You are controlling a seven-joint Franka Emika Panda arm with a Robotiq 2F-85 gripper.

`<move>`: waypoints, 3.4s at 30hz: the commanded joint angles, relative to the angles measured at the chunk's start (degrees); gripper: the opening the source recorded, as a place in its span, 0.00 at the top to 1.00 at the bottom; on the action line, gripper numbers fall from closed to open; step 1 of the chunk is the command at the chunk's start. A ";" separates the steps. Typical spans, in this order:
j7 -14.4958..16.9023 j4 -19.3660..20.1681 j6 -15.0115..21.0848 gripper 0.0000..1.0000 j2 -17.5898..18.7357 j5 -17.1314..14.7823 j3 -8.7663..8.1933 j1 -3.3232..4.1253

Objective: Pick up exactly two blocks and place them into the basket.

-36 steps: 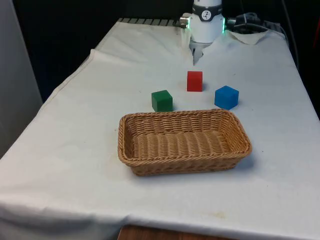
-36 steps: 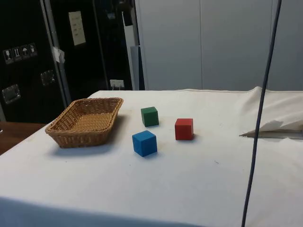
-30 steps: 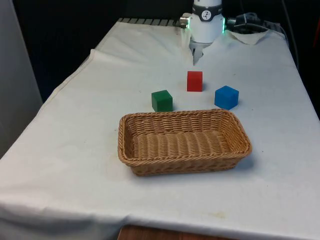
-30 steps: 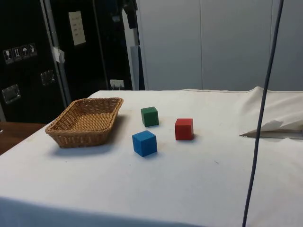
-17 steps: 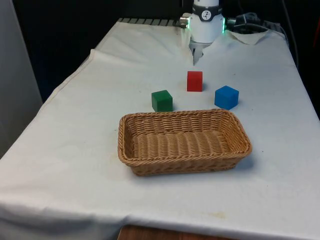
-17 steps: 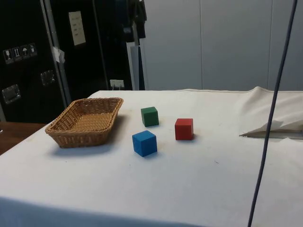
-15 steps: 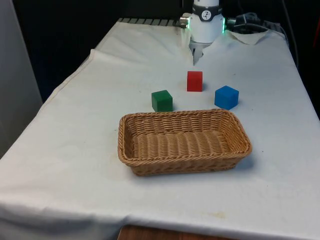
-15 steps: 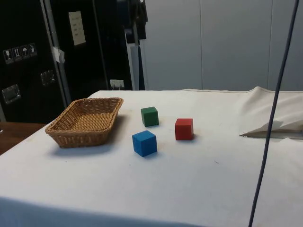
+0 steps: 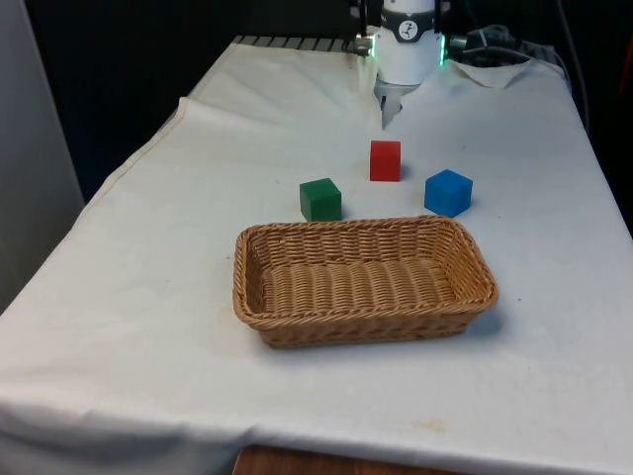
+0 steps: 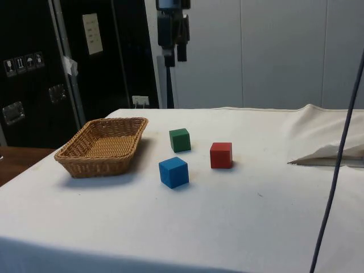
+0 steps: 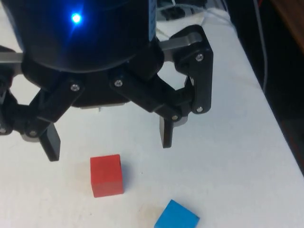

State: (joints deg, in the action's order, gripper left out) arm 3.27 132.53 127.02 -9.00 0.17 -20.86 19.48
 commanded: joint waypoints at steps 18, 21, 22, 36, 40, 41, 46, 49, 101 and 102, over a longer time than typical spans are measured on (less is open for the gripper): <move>-4.70 13.06 12.43 0.00 -1.78 1.03 5.10 -0.06; -5.61 14.84 14.50 0.00 -1.38 1.38 6.13 -0.23; -5.84 15.13 14.95 0.00 -1.26 1.55 6.30 -0.29; -8.37 18.79 20.74 0.00 1.26 3.72 5.61 -0.57; -8.31 19.60 23.15 0.00 3.04 3.50 4.87 -0.57; -8.31 19.88 24.24 0.00 4.01 3.38 4.53 -0.57; -7.79 20.34 26.47 0.00 5.96 2.86 3.72 -0.63; -6.65 20.63 28.53 0.00 8.02 2.29 2.69 -0.69; -4.01 20.68 37.59 0.99 19.60 1.26 1.89 -0.97; -4.07 20.68 37.59 0.98 19.60 1.26 1.89 -0.97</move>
State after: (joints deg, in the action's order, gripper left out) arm -1.09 153.04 164.10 10.54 2.23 -19.48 18.68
